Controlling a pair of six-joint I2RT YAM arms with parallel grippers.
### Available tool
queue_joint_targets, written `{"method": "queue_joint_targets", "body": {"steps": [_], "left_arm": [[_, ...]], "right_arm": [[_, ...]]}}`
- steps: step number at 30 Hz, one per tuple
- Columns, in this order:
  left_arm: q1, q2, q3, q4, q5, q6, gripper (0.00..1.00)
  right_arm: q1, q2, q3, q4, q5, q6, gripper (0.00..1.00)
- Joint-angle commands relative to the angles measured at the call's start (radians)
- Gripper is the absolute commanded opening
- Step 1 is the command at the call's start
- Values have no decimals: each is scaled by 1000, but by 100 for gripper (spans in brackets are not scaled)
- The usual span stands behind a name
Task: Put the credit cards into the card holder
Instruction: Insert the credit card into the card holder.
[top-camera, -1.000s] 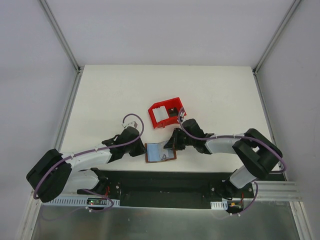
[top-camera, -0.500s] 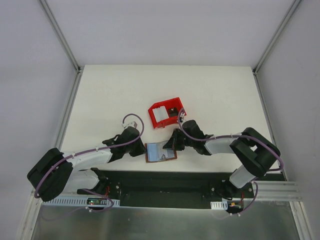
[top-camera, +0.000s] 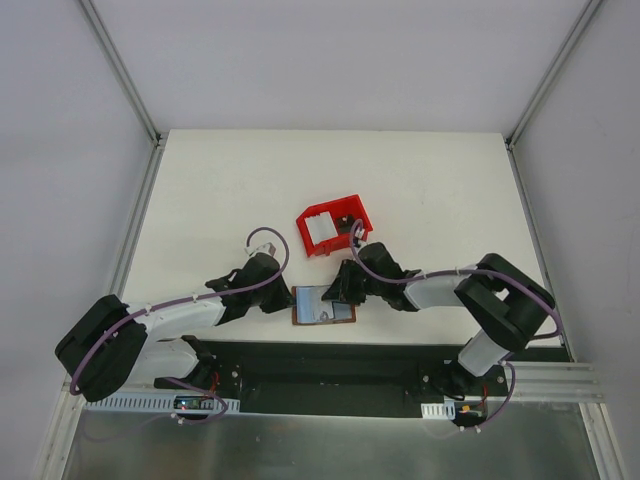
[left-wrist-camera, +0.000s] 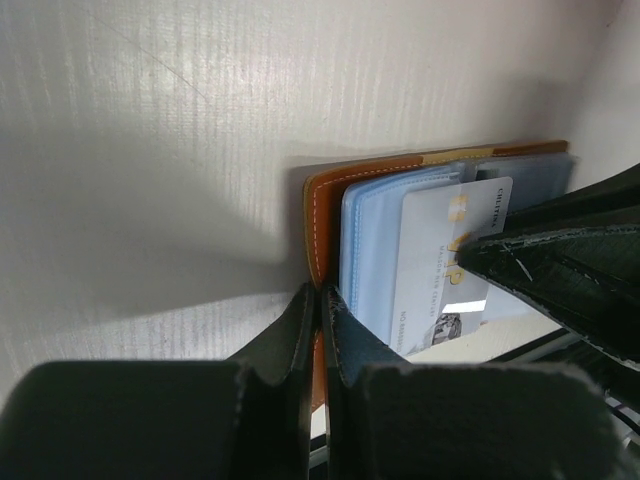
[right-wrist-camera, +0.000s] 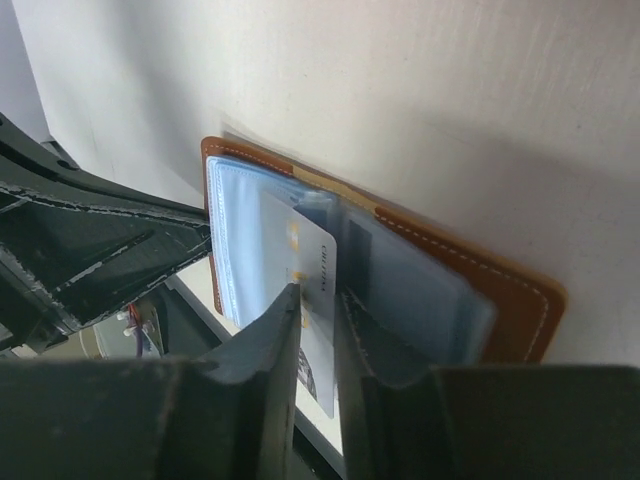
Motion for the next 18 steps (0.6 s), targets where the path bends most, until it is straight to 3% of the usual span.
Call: {"method": "queue_joint_targets", "body": {"steps": [1,7,18], "left_arm": [[7,1,-13,6,16,-8,0],[7,-21,-10,6,16,3,0],[8,-25,0,6,27,9,0]], "right_arm": [[12,-70,41,-176,81,-75,27],[24,-82,90,-303,115,-127,37],[116,-44,229,-414,110,-161,38]]}}
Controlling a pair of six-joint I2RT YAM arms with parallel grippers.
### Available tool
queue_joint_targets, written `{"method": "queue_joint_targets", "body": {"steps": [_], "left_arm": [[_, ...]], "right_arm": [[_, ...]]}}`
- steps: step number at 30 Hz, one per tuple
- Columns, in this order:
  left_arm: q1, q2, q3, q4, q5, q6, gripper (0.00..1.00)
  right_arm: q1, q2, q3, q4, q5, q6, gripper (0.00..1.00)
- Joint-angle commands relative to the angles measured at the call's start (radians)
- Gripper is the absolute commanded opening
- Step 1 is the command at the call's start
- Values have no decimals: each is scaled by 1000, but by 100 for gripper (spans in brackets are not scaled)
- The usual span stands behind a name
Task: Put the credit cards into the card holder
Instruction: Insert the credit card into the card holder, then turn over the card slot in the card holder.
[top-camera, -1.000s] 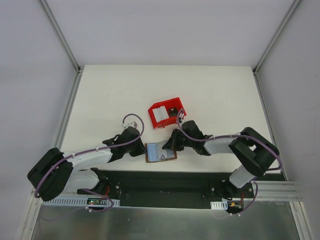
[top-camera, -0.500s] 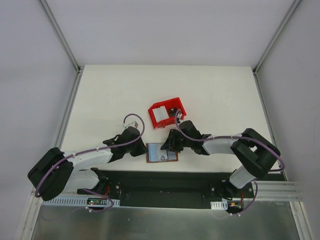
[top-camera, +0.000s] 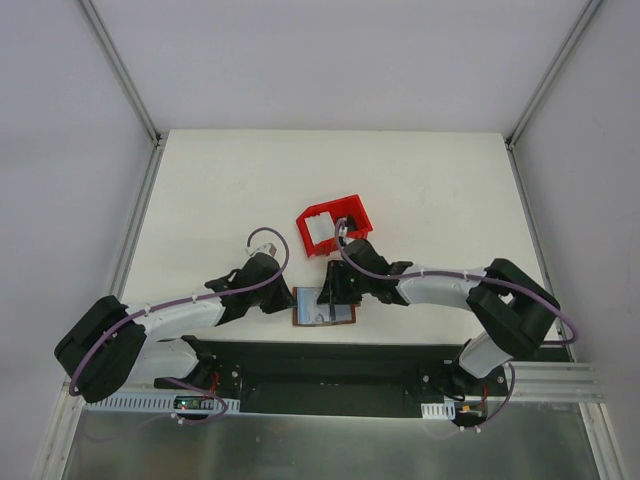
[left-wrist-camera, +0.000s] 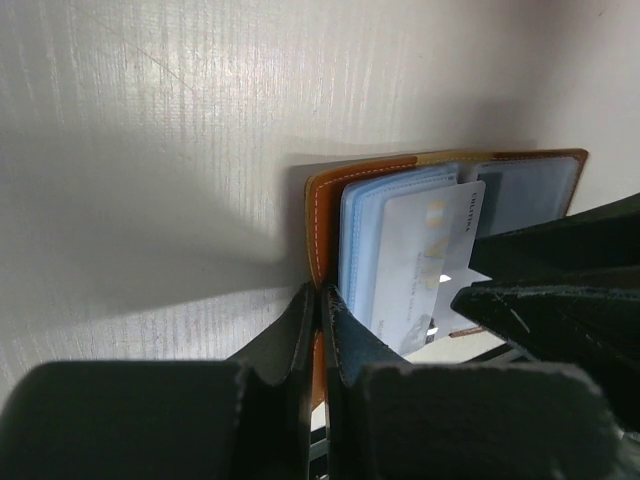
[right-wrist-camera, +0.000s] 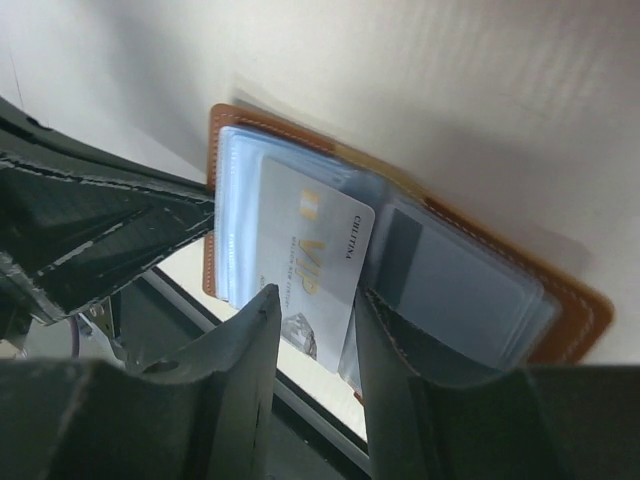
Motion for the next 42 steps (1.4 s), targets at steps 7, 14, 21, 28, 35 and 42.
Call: {"method": "queue_joint_targets", "body": {"steps": [7,14,21,28,35,42], "left_arm": [[8,-22,4,-2,6,8,0],[7,-28,2,-2,7,10,0],[7,-71,-10,-5,3,7,0],[8,-114,-10,-16,-2,10,0],[7,-129,4,-23,9,16,0],[7,-130,11,-25,13,24,0]], "right_arm": [[61,80,158,-92,-25,-48,38],[61,104,194,-114,-47,-70,38],[60,-7,181,-226,112,-126,41],[61,-3,255,-436,206,-194,44],[61,-44,243,-418,174,-190,43],[86,-28,289,-365,133,-166,53]]}}
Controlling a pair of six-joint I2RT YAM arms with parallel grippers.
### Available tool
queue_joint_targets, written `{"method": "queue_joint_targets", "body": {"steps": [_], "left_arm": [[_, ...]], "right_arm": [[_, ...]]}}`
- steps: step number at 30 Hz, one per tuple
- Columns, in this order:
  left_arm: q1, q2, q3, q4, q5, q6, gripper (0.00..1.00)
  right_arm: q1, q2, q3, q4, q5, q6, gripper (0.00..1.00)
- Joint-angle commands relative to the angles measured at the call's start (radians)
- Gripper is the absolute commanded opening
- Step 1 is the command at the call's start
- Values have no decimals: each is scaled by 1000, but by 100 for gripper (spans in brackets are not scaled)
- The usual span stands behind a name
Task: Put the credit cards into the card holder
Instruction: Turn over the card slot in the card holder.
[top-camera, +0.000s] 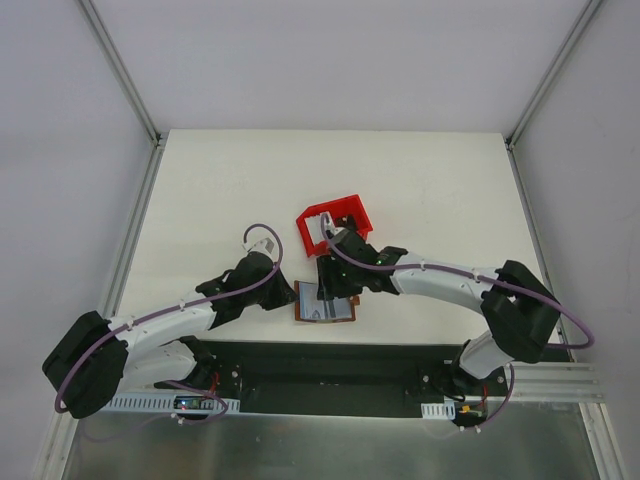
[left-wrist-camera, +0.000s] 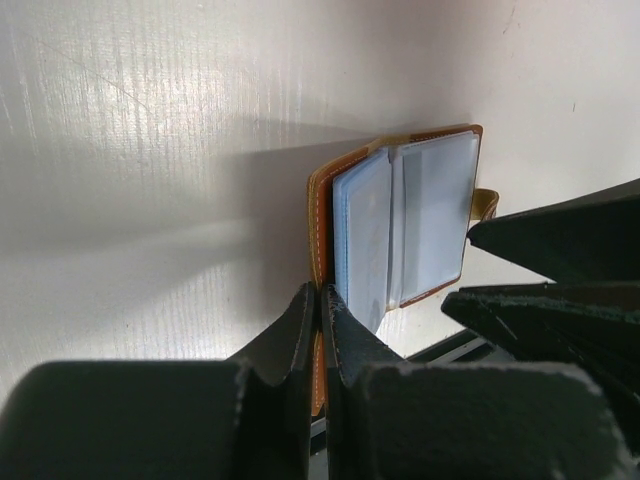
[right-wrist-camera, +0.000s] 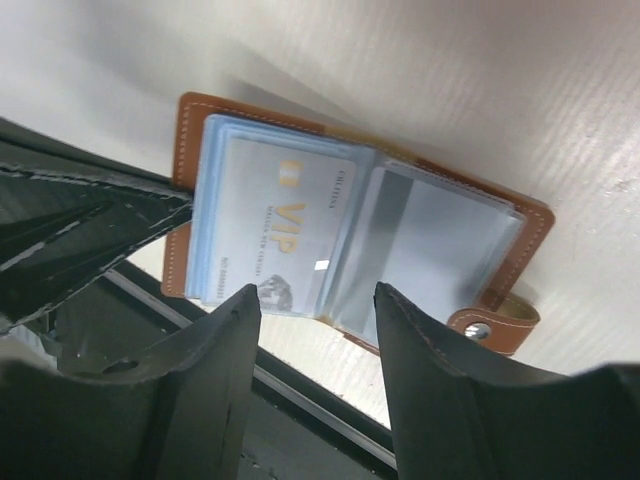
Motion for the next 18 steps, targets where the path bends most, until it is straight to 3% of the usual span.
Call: {"method": "queue_joint_targets", "body": {"steps": [1,18], "left_arm": [[7,-21,13,-9,11,17,0],[7,-32,13,-9,14,19,0]], "right_arm": [[29,4,62,23,-24,14,53],[84,146,133,59,-45,39,54]]}}
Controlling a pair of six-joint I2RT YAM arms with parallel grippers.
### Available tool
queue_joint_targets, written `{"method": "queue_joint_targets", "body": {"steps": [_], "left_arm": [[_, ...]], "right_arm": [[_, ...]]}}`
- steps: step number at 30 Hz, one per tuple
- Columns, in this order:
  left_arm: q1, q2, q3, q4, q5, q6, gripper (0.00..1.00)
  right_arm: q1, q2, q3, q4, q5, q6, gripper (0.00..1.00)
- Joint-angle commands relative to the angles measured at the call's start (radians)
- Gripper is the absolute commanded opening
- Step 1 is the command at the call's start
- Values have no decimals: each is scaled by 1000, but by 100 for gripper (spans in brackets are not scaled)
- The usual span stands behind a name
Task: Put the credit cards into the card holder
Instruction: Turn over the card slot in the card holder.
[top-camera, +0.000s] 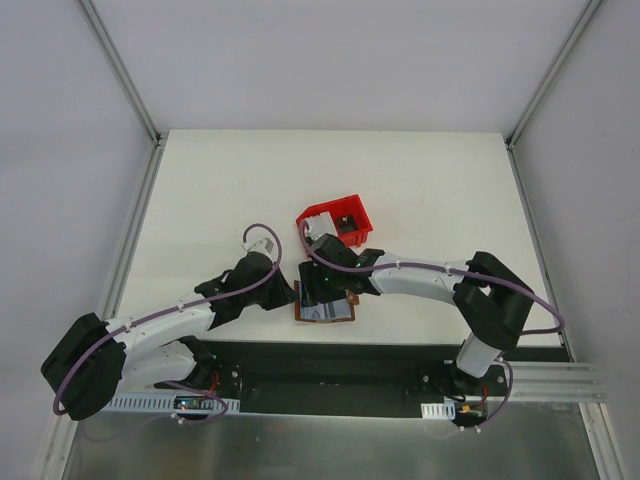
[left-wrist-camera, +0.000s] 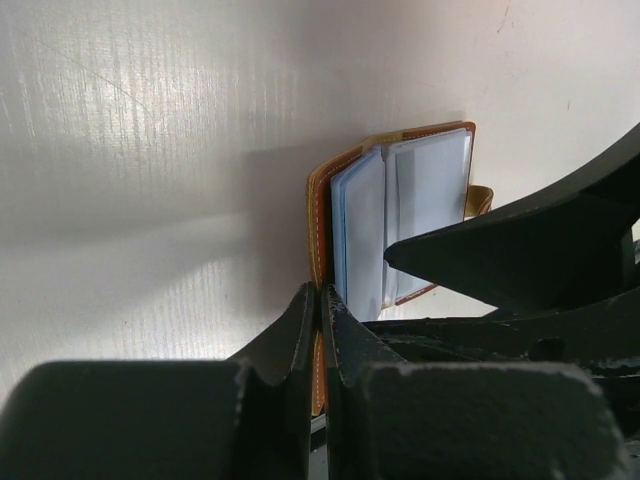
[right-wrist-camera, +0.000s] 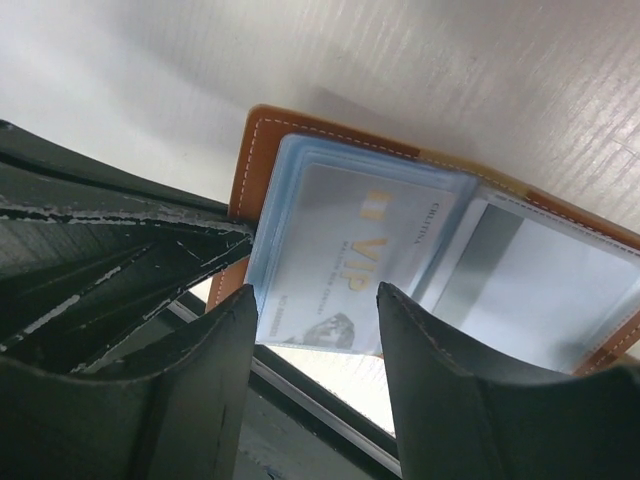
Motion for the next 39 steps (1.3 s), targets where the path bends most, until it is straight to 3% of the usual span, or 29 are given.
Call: {"method": "queue_joint_targets", "body": {"steps": [1,39], "left_arm": [[7,-18,13,-1,12,16,0],[7,-9,13,-1,6,20,0]], "right_arm": [[15,16,49,17,-6,7,54],[55,-35,155,-315,313,-74,36]]}}
